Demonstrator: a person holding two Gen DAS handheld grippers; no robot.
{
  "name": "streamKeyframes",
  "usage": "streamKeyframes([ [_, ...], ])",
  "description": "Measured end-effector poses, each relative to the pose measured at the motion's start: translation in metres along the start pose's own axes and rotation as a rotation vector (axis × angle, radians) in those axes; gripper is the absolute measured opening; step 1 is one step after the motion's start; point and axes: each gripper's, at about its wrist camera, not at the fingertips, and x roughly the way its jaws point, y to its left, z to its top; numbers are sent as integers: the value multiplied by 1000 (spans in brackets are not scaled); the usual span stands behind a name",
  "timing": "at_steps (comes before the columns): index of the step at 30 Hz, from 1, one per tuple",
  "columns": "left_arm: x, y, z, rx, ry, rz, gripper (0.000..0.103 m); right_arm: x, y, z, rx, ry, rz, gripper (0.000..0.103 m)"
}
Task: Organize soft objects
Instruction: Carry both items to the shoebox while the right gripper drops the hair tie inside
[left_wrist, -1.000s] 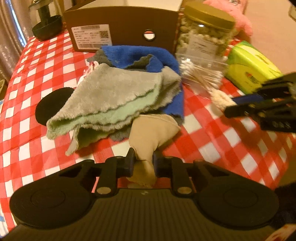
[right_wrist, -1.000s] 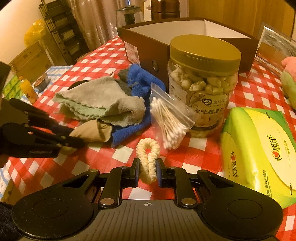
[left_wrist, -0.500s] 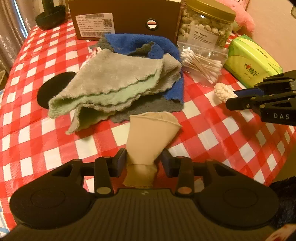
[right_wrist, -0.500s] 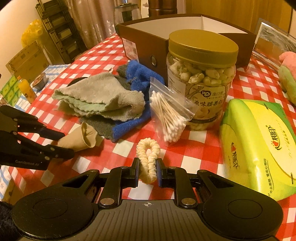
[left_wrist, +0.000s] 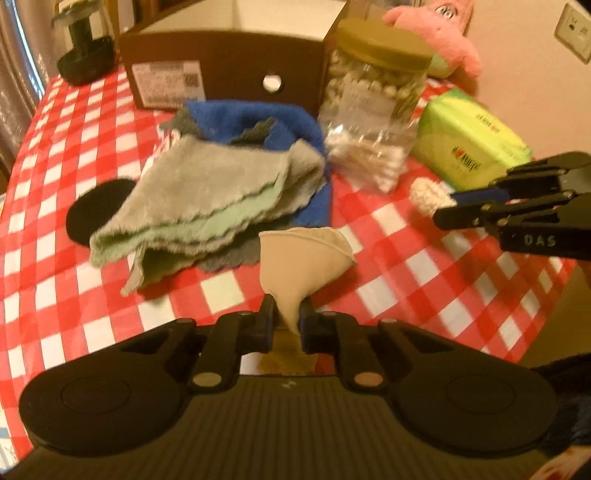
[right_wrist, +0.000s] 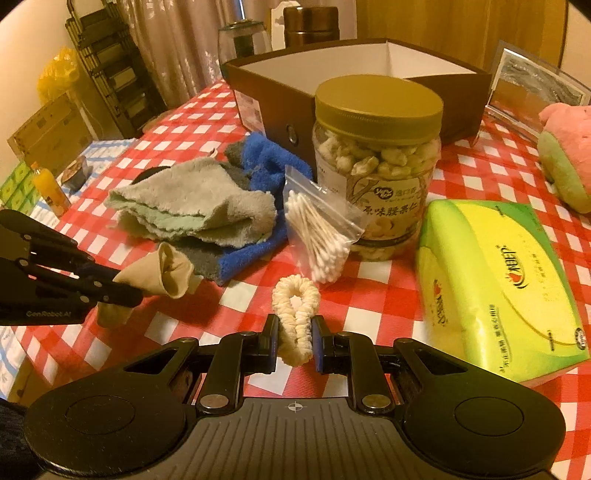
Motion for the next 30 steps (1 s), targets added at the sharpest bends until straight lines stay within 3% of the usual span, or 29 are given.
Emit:
streamKeyframes([
  [18,-45,-20,57,-36,-174,-28,12,-63,-37,28,54,-85,9,19],
  [30,-45,-16,121,-79,-270,-1,12,-89,-103,80,66,-208,-107,19],
])
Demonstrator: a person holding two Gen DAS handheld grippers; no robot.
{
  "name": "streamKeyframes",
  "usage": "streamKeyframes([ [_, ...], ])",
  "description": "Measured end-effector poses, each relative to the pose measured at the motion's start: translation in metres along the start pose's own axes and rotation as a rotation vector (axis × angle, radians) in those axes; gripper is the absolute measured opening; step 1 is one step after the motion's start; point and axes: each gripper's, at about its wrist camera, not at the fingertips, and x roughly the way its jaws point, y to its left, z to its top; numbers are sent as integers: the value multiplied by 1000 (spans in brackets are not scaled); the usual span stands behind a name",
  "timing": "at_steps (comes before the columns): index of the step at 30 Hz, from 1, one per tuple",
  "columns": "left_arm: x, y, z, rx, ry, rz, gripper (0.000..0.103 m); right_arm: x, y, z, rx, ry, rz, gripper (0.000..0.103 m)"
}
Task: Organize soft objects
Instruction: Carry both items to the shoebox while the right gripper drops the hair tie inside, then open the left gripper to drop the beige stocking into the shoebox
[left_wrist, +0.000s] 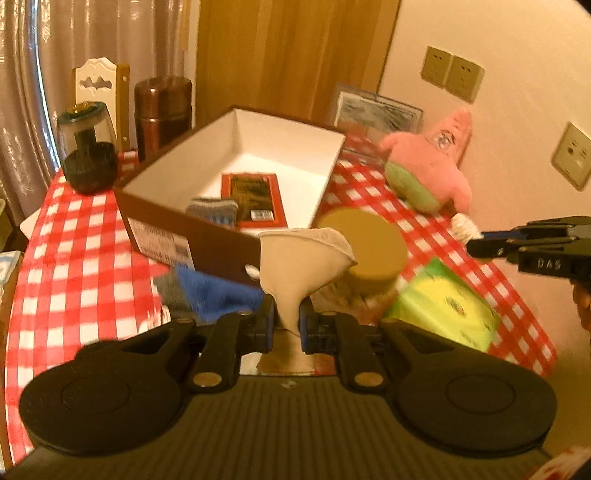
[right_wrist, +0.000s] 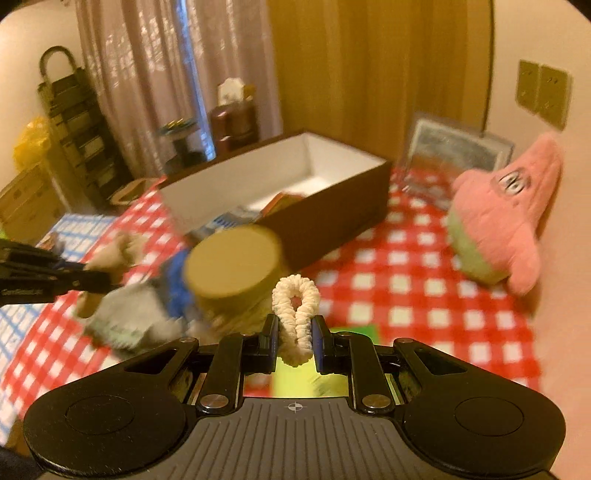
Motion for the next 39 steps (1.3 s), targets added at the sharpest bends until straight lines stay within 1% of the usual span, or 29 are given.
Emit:
streamKeyframes([
  [4,12,7,24,-9,-28,27,12,11,-23,28,-2,-46,-32,19],
  [7,23,13,44,-28,-50,45,12,24,-35,50,-8,-69,-34,19],
  [13,49,24,82,-58,-62,75,12,66,-51,96,-42,-84,7,19],
  [18,80,32,106,-84,-53,83,12,106,-58,133,-65,-81,74,19],
  [24,116,43,125,-107,-24,103,12,148,-60,160,-106,-93,151,19],
  [27,130,45,129,-114,-10,106,12,168,-58,168,-134,-102,161,19],
  [28,134,45,130,-115,-5,108,12,174,-58,169,-148,-109,165,20],
  [30,142,46,132,-114,5,109,12,185,-56,172,-162,-120,157,35],
  [31,145,46,133,-114,11,108,12,189,-56,173,-162,-133,149,46],
  [32,148,46,133,-115,15,106,12,193,-57,173,-157,-141,149,49],
  [37,162,46,135,-117,36,93,12,202,-67,175,-136,-136,163,50],
  [39,166,45,136,-117,44,84,13,201,-69,174,-135,-132,153,50],
])
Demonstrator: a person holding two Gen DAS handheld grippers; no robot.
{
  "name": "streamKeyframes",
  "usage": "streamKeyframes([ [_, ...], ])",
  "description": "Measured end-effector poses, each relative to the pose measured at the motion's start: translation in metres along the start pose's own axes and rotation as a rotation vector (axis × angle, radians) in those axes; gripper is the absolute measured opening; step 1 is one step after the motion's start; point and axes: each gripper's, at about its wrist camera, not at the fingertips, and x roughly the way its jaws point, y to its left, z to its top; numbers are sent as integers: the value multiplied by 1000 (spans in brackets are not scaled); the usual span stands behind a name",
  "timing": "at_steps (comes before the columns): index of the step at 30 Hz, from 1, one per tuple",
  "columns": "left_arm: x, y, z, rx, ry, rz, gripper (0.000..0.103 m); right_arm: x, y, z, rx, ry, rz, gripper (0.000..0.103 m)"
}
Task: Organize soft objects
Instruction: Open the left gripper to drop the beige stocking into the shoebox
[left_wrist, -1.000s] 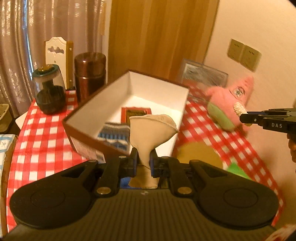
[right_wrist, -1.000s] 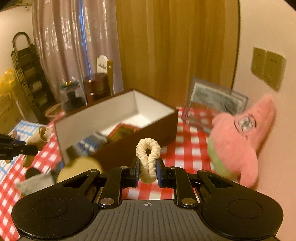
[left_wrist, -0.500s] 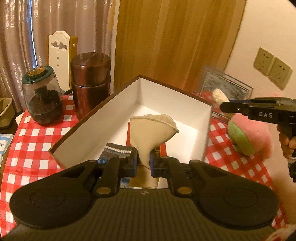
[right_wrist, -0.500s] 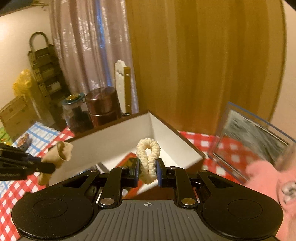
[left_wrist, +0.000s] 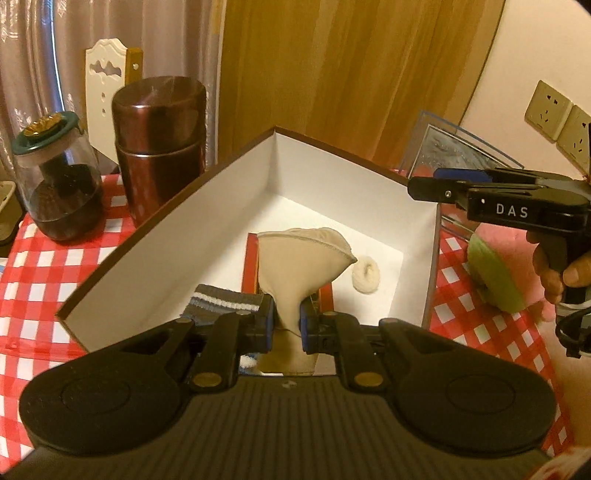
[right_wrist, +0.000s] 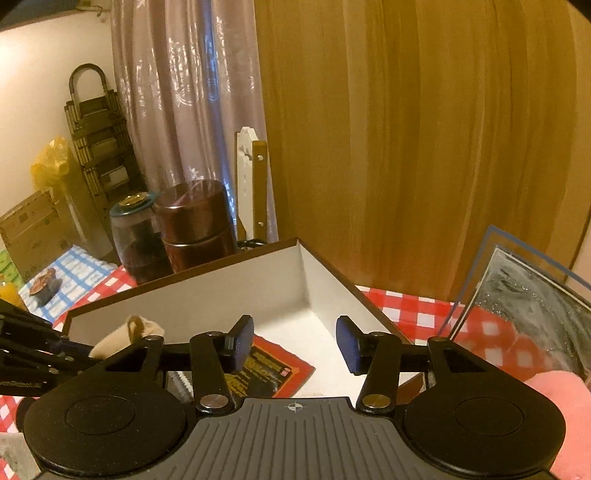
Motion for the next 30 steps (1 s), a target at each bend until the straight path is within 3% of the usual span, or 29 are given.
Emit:
streamKeyframes([
  [5,4,-2,1,-18,8,-31,21,-4,-7,-5,35,14,-13,50],
  [9,3,-3,2,-29,9,-46,38,-14,-7,-9,45,22,-6,50],
  [20,-26,-7,-5,19,-14,-55,39,-51,5,-17,74,1,-6,54],
  [30,-74,-9,-32,65,-28,-71,39,-109,22,-40,161,-37,-45,59],
])
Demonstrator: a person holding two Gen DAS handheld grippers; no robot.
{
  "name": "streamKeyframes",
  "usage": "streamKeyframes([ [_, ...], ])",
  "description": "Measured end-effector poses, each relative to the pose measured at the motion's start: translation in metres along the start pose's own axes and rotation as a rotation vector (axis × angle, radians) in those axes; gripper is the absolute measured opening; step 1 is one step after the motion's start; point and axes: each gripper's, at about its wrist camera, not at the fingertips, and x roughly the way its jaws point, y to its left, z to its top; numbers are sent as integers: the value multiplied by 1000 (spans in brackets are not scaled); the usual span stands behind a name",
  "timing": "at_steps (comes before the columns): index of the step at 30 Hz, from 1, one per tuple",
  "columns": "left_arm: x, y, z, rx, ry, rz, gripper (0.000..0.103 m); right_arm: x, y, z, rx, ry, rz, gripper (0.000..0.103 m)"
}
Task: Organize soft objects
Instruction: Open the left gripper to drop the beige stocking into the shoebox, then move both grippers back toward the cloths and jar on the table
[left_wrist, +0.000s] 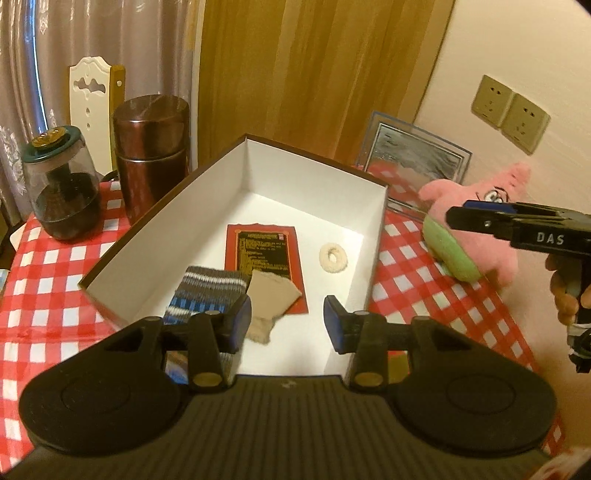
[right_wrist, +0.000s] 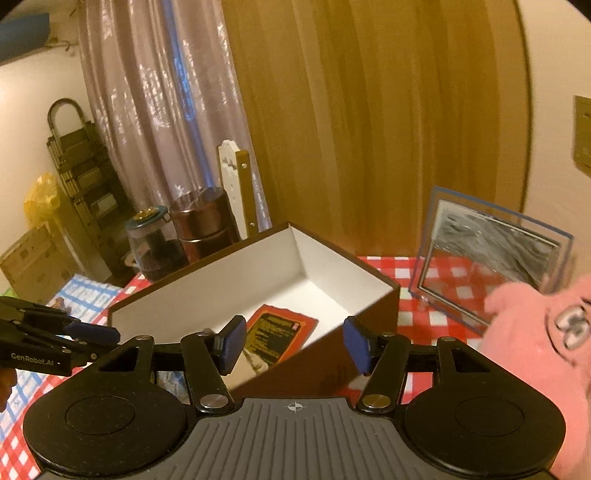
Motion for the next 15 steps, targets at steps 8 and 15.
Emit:
streamKeyframes([
  [8,-42,3,-29,0,-13,-8,39,-50,17,-24,55,-28,-39,62],
  [15,-71,1,-64,-2,5,-27,39,-81,46,-54,87,-7,-51,63],
])
